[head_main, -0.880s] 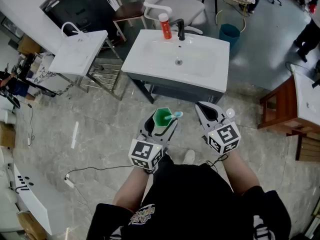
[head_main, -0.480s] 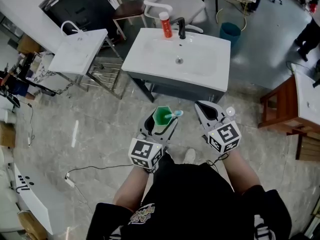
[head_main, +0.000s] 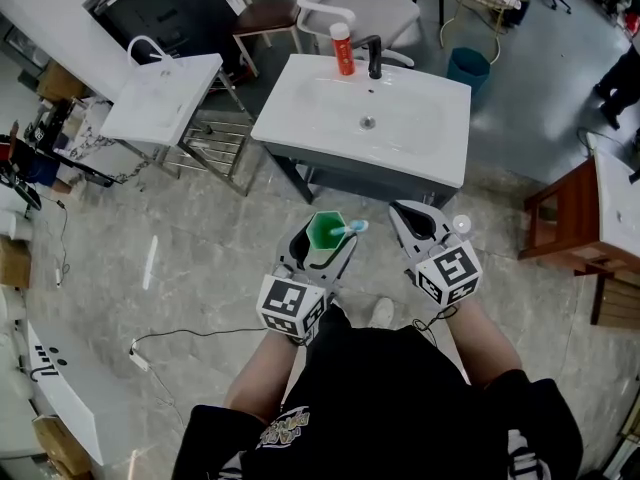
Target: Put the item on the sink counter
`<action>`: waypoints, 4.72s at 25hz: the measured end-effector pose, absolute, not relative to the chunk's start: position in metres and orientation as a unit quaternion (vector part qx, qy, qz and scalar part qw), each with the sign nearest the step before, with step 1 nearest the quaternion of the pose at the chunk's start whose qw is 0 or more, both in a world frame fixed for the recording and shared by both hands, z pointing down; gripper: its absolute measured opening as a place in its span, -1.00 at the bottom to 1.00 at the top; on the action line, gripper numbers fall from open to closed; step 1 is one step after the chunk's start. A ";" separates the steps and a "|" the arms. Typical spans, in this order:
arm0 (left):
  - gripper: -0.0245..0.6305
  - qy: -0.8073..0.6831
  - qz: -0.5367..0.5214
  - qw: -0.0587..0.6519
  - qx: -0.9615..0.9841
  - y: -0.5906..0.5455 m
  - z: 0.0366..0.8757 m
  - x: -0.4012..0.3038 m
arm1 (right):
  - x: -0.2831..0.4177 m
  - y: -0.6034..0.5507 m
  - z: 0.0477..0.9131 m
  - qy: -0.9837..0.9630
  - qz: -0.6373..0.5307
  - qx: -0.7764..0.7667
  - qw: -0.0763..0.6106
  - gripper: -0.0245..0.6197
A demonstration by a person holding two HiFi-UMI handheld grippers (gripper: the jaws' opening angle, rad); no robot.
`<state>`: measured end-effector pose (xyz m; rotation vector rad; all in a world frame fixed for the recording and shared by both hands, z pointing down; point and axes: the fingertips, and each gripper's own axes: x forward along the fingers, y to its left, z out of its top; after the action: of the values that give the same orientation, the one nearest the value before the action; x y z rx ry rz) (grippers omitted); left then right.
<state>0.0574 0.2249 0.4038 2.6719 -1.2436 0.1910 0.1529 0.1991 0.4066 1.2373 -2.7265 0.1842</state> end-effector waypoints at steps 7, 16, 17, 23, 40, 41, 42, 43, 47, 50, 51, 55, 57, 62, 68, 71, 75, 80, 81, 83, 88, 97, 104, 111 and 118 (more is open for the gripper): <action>0.01 -0.423 0.064 0.096 0.899 0.210 0.402 0.033 | 0.128 0.180 0.405 -0.909 0.060 0.406 0.078 -0.76; 0.01 -0.427 0.058 0.098 0.897 0.179 0.401 -0.014 | 0.081 0.146 0.405 -0.910 0.061 0.403 0.079 -0.76; 0.01 -0.428 0.058 0.098 0.897 0.175 0.401 -0.020 | 0.074 0.142 0.404 -0.909 0.061 0.404 0.079 -0.76; 0.01 -0.427 0.052 0.101 0.897 0.148 0.400 -0.061 | 0.035 0.114 0.403 -0.908 0.061 0.407 0.082 -0.76; 0.01 -0.406 0.051 0.098 0.907 0.098 0.400 -0.157 | -0.054 0.058 0.392 -0.897 0.047 0.432 0.086 -0.76; 0.01 -0.405 0.050 0.099 0.907 0.097 0.400 -0.158 | -0.054 0.056 0.392 -0.896 0.047 0.433 0.087 -0.76; 0.01 -0.404 0.049 0.100 0.908 0.095 0.401 -0.158 | -0.054 0.054 0.393 -0.895 0.047 0.434 0.089 -0.76; 0.01 -0.404 0.049 0.101 0.908 0.093 0.401 -0.158 | -0.054 0.051 0.393 -0.894 0.047 0.436 0.089 -0.76; 0.01 -0.403 0.049 0.103 0.908 0.085 0.404 -0.157 | -0.051 0.042 0.394 -0.892 0.048 0.440 0.090 -0.76; 0.01 -0.403 0.049 0.104 0.908 0.077 0.406 -0.154 | -0.048 0.033 0.396 -0.892 0.051 0.441 0.088 -0.76; 0.01 -0.403 0.049 0.105 0.908 0.074 0.406 -0.153 | -0.047 0.030 0.396 -0.892 0.051 0.441 0.088 -0.76; 0.01 -0.403 0.050 0.104 0.908 0.059 0.405 -0.145 | -0.040 0.015 0.397 -0.892 0.051 0.440 0.088 -0.76; 0.01 -0.402 0.052 0.102 0.909 0.051 0.405 -0.139 | -0.035 0.008 0.398 -0.892 0.051 0.440 0.087 -0.76; 0.01 -0.403 0.056 0.105 0.907 0.028 0.405 -0.123 | -0.017 -0.015 0.396 -0.893 0.053 0.440 0.083 -0.76; 0.01 -0.408 0.057 0.105 0.905 -0.006 0.404 -0.103 | 0.000 -0.047 0.398 -0.896 0.057 0.433 0.081 -0.76; 0.01 -0.413 0.058 0.104 0.903 -0.026 0.403 -0.095 | 0.006 -0.065 0.398 -0.899 0.059 0.427 0.080 -0.76; 0.01 -0.421 0.058 0.101 0.900 -0.048 0.403 -0.082 | 0.017 -0.086 0.399 -0.903 0.057 0.419 0.078 -0.76; 0.01 -0.432 0.056 0.099 0.895 -0.070 0.401 -0.068 | 0.028 -0.106 0.398 -0.908 0.054 0.409 0.075 -0.76; 0.01 -0.434 0.055 0.100 0.894 -0.075 0.401 -0.066 | 0.030 -0.109 0.398 -0.909 0.054 0.407 0.074 -0.76; 0.01 -0.438 0.056 0.099 0.892 -0.082 0.400 -0.060 | 0.035 -0.115 0.398 -0.911 0.055 0.402 0.075 -0.76; 0.01 -0.444 0.057 0.099 0.889 -0.097 0.399 -0.046 | 0.049 -0.123 0.400 -0.914 0.052 0.395 0.076 -0.76; 0.01 -0.442 0.068 0.098 0.889 -0.135 0.408 -0.033 | 0.065 -0.151 0.413 -0.909 0.072 0.405 0.073 -0.76; 0.01 -0.430 0.076 0.094 0.895 -0.178 0.420 -0.036 | 0.066 -0.180 0.424 -0.900 0.081 0.422 0.077 -0.76; 0.01 -0.409 0.078 0.090 0.905 -0.223 0.429 -0.035 | 0.069 -0.211 0.440 -0.885 0.098 0.448 0.084 -0.76; 0.01 -0.384 0.089 0.083 0.915 -0.263 0.444 -0.041 | 0.055 -0.240 0.458 -0.872 0.118 0.465 0.094 -0.76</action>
<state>-0.0406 -0.2631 0.4443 2.7321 -1.1479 0.2661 0.0551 -0.2398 0.4581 1.3797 -2.5887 0.3488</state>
